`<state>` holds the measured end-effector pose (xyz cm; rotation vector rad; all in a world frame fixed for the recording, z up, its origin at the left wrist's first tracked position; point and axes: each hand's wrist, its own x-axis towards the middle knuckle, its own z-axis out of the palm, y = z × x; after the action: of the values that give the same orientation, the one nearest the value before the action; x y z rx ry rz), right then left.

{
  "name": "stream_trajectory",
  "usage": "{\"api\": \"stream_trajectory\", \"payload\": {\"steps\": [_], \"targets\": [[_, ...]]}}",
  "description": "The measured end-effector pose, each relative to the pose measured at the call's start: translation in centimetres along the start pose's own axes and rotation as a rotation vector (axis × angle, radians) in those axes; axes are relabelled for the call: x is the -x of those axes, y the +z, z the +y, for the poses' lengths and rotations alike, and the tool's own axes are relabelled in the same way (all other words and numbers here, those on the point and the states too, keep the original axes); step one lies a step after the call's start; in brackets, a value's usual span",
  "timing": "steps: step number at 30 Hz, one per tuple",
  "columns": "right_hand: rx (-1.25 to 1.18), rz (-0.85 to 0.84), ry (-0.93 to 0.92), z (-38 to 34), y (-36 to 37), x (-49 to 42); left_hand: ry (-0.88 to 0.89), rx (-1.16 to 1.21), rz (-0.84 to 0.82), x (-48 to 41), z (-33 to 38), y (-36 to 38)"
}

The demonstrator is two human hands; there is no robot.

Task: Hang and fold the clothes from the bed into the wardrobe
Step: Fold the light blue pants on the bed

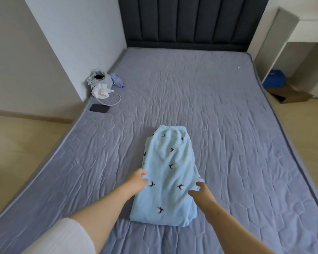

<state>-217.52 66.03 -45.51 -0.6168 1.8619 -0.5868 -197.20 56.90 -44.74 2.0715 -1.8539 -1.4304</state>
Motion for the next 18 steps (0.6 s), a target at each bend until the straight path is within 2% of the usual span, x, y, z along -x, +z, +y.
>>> {"api": "stream_trajectory", "payload": {"steps": [5,9,13,18], "targets": [[-0.071,0.031,0.128,7.8,5.1,-4.4,-0.067,0.032,0.021,-3.5,-7.7,4.7],[-0.226,0.11,0.145,12.3,8.2,-7.9,-0.086,0.133,0.056,-6.3,-12.7,7.8],[-0.325,0.173,0.096,14.7,10.4,-10.5,-0.073,0.333,0.017,-8.4,-15.4,10.8],[-0.282,0.322,0.078,15.1,11.3,-12.1,-0.019,0.526,0.093,-10.5,-16.5,12.2]]}}
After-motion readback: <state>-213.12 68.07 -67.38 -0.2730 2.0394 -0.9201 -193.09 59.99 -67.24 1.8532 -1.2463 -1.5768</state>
